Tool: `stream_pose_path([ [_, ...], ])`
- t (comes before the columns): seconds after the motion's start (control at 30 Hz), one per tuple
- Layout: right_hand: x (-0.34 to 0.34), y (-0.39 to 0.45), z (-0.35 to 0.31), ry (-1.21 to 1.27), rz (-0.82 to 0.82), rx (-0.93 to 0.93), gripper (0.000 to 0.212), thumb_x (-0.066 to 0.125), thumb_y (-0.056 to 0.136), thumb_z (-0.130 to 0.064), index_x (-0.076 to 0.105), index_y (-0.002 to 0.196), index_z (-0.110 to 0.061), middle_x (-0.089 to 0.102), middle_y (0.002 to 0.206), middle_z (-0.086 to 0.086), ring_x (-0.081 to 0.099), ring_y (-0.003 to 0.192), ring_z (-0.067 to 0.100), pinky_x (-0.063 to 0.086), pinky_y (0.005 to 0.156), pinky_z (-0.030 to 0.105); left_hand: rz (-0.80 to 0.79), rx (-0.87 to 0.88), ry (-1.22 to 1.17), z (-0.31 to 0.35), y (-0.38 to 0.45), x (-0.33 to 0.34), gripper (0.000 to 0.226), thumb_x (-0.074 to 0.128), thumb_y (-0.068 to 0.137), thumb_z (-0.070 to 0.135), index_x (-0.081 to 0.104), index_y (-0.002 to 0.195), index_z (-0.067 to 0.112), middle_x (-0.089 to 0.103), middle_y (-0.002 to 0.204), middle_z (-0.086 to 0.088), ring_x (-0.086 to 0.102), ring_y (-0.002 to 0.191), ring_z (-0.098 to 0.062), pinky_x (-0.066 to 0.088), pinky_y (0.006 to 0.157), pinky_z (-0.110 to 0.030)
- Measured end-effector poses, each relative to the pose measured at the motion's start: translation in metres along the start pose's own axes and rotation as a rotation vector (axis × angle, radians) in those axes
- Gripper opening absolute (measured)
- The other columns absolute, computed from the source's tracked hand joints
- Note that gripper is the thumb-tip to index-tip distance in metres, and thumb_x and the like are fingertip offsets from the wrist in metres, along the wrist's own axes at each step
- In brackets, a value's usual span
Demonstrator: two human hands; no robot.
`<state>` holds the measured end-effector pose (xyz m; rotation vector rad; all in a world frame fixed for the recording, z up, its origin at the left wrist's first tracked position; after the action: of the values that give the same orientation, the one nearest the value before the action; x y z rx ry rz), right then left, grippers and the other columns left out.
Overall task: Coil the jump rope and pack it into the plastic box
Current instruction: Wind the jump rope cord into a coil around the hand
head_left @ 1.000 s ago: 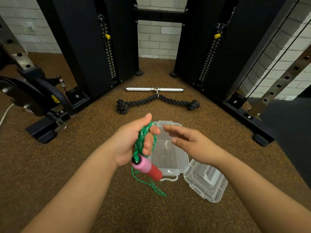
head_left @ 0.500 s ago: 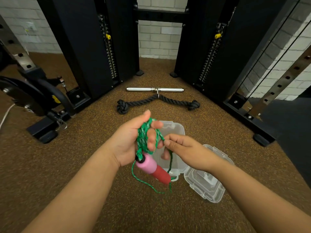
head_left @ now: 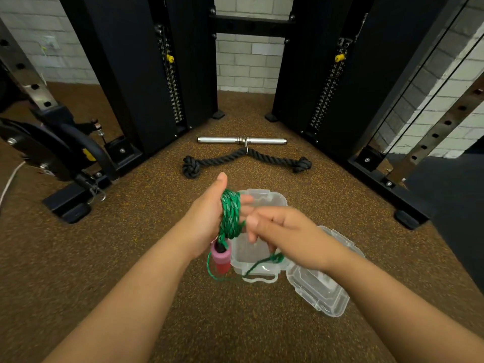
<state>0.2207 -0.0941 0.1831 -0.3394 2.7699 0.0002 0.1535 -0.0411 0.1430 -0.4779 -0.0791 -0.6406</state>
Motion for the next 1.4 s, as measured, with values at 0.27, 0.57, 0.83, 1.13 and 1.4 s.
stream_pose_path([
  [0.27, -0.035, 0.000, 0.037, 0.313, 0.205, 0.275, 0.036, 0.041, 0.098, -0.038, 0.053, 0.071, -0.017, 0.032, 0.050, -0.007, 0.032, 0.043, 0.009, 0.044, 0.056, 0.027, -0.280, -0.076, 0.339, -0.002, -0.022, 0.024, 0.059, 0.056, 0.079, 0.059, 0.070, 0.096, 0.005, 0.064, 0.058, -0.009, 0.054, 0.045, -0.016, 0.046, 0.051, -0.023],
  [0.57, -0.022, 0.004, 0.028, 0.399, 0.142, 0.247, 0.036, 0.042, 0.098, -0.036, 0.051, 0.070, -0.015, 0.030, 0.050, -0.004, 0.031, 0.044, 0.010, 0.045, 0.053, 0.023, -0.386, -0.078, 0.472, -0.006, -0.026, 0.039, 0.039, 0.060, 0.078, 0.047, 0.071, 0.075, 0.010, 0.051, 0.039, 0.001, 0.043, 0.033, -0.009, 0.038, 0.040, -0.017],
  [0.83, -0.021, -0.002, 0.046, 0.445, 0.050, 0.333, 0.037, 0.042, 0.092, -0.046, 0.057, 0.076, -0.015, 0.062, 0.063, 0.006, 0.057, 0.054, 0.020, 0.051, 0.057, 0.026, -0.195, 0.027, 0.033, 0.017, -0.018, 0.008, 0.038, 0.053, 0.080, 0.044, 0.061, 0.058, 0.015, 0.038, 0.030, 0.005, 0.032, 0.025, -0.007, 0.030, 0.038, -0.017],
  [1.13, -0.035, -0.007, 0.052, 0.176, 0.054, 0.274, 0.029, 0.047, 0.097, -0.024, 0.072, 0.104, -0.011, 0.057, 0.067, 0.000, 0.052, 0.059, 0.009, 0.046, 0.060, 0.017, 0.090, 0.142, -0.258, 0.037, -0.014, -0.053, 0.036, 0.055, 0.077, 0.050, 0.050, 0.055, 0.022, 0.034, 0.031, 0.008, 0.028, 0.026, -0.005, 0.024, 0.037, -0.018],
  [1.4, -0.056, -0.004, 0.063, -0.074, 0.295, 0.298, 0.013, 0.062, 0.089, -0.025, 0.073, 0.092, -0.017, 0.060, 0.065, -0.004, 0.052, 0.058, 0.008, 0.046, 0.056, 0.021, 0.068, 0.132, -0.379, 0.035, -0.012, -0.044, 0.033, 0.055, 0.079, 0.049, 0.051, 0.058, 0.023, 0.035, 0.031, 0.009, 0.030, 0.027, -0.004, 0.029, 0.040, -0.017],
])
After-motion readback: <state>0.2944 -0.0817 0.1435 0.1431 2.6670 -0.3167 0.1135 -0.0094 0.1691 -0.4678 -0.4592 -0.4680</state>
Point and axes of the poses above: each hand's wrist, its own y-axis towards the middle knuckle, its own x-axis out of the palm, z = x × y, the point moved 10 cm from there along y, towards the middle knuckle
